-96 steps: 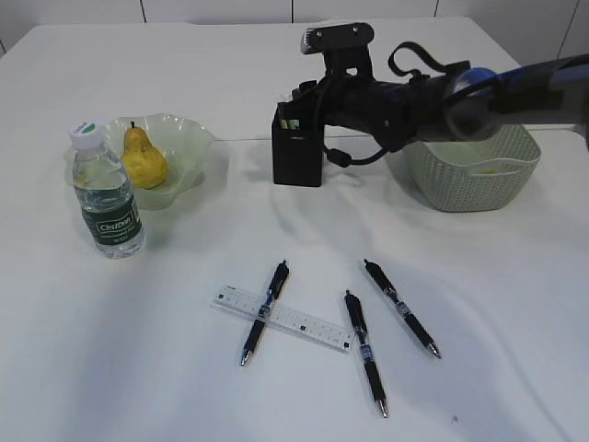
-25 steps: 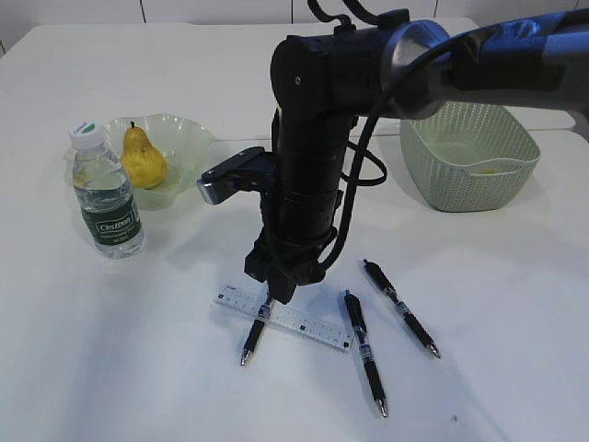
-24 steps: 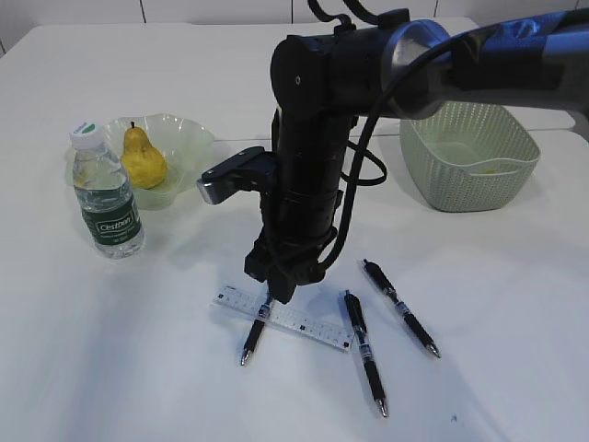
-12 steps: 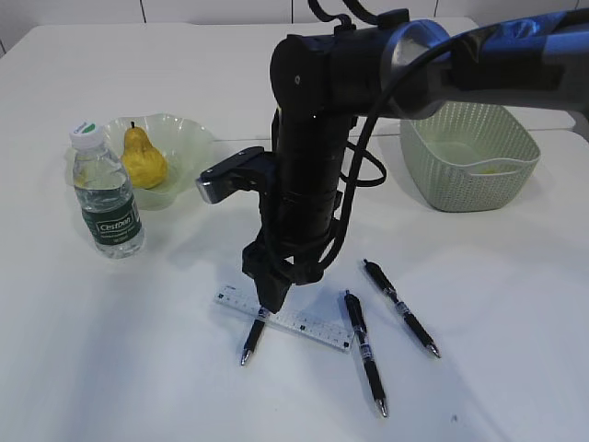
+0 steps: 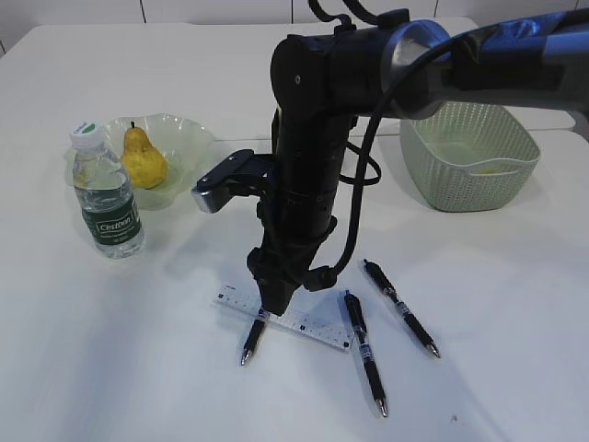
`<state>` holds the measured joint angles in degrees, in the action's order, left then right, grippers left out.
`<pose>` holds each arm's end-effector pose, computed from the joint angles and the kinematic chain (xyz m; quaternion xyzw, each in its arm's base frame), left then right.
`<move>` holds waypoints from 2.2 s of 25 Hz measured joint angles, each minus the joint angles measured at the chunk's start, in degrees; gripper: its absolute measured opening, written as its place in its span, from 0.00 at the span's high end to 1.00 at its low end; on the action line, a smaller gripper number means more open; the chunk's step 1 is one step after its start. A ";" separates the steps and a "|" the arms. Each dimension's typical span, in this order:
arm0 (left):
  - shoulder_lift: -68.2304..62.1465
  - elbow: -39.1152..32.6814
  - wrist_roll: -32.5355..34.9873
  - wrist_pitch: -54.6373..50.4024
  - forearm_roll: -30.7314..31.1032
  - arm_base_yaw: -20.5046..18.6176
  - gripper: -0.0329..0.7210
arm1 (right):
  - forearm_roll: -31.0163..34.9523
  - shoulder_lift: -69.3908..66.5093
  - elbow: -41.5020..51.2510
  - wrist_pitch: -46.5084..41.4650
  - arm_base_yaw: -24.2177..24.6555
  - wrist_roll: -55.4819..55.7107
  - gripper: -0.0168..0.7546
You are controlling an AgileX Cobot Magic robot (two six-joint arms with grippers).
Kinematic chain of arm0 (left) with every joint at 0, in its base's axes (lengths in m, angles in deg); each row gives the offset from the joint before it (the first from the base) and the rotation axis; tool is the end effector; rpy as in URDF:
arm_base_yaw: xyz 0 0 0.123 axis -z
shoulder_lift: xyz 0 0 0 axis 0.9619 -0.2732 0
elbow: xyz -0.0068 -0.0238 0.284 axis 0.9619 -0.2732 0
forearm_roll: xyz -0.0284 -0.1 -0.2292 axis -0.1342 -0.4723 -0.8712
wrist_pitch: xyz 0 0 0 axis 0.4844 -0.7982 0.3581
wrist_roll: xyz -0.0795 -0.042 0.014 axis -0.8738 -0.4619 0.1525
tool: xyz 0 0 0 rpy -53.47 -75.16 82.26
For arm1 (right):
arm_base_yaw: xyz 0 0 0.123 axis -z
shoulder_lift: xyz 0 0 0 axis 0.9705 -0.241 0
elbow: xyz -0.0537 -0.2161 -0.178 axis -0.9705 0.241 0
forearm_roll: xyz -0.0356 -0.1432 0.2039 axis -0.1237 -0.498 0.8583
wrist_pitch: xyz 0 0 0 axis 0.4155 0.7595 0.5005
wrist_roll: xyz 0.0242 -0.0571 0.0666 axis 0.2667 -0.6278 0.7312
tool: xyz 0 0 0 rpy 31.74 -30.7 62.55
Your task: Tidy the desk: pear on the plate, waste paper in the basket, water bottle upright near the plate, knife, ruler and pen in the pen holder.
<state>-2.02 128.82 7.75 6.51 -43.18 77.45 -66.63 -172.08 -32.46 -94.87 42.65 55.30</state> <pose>0.2701 -0.0101 0.3798 0.0186 0.9745 0.0225 0.2225 0.3610 0.2571 0.1807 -0.5227 0.8479 0.0876 0.0109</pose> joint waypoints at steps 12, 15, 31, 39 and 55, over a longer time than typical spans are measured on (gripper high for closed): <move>0.00 0.00 0.00 0.00 0.00 0.00 0.64 | 1.94 -2.20 0.00 0.12 0.00 -5.23 0.21; 0.00 0.00 0.00 0.00 0.00 0.00 0.64 | 1.94 -2.84 0.00 0.12 0.00 -5.33 0.21; 0.00 0.00 0.00 0.00 0.09 0.00 0.64 | 1.94 -5.20 0.00 0.35 0.00 -5.44 0.21; 0.00 0.00 0.00 0.00 0.09 0.00 0.64 | 1.94 -5.25 0.00 1.12 0.00 -4.69 0.21; 0.00 0.00 0.00 0.00 0.09 0.00 0.64 | 1.94 -6.28 0.00 3.44 0.00 -1.98 0.22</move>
<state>-2.02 128.82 7.75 6.51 -43.09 77.45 -64.69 -178.36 -32.46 -91.43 42.65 53.32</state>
